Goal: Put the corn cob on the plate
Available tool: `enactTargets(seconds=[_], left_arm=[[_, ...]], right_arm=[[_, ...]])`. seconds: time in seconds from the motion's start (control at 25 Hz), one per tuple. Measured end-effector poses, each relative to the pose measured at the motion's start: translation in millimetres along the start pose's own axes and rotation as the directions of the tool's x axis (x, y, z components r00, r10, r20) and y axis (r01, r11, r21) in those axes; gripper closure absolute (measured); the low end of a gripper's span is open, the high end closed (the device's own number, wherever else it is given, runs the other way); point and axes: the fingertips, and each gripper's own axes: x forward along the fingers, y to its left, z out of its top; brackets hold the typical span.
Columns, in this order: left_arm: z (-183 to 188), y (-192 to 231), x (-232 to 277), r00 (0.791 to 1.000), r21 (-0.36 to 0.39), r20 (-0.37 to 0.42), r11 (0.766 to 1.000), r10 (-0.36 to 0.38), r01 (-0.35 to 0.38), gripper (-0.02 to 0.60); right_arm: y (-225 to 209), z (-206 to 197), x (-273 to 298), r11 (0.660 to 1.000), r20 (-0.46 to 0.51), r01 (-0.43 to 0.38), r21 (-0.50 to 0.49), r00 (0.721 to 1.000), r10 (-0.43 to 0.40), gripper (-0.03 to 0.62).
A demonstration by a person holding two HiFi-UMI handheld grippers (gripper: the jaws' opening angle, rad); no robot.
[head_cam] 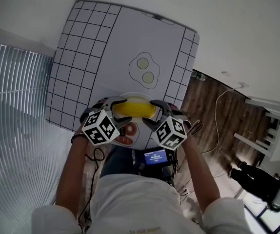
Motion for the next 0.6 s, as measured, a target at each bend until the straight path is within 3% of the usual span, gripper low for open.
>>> enactTargets(seconds=[0.2, 0.32, 0.44, 0.6], left_arm=[[8, -1, -18, 0.995, -0.058, 0.076, 0.997, 0.06, -0.055, 0.311], [15, 7, -37, 0.978, -0.107, 0.143, 0.985, 0.151, -0.136, 0.311], [24, 16, -57, 0.941, -0.169, 0.218, 0.96, 0.258, -0.224, 0.318], [46, 24, -90, 0.869, -0.223, 0.316, 0.92, 0.38, -0.322, 0.45]], right_arm=[[-6, 13, -22, 0.997, 0.086, 0.064, 0.036, 0.994, -0.067, 0.329], [-12, 21, -36, 0.99, 0.131, 0.13, 0.055, 0.982, -0.136, 0.363], [-16, 32, -52, 0.976, 0.182, 0.203, 0.077, 0.96, -0.214, 0.435], [-18, 49, -75, 0.954, 0.255, 0.273, 0.127, 0.92, -0.297, 0.49]])
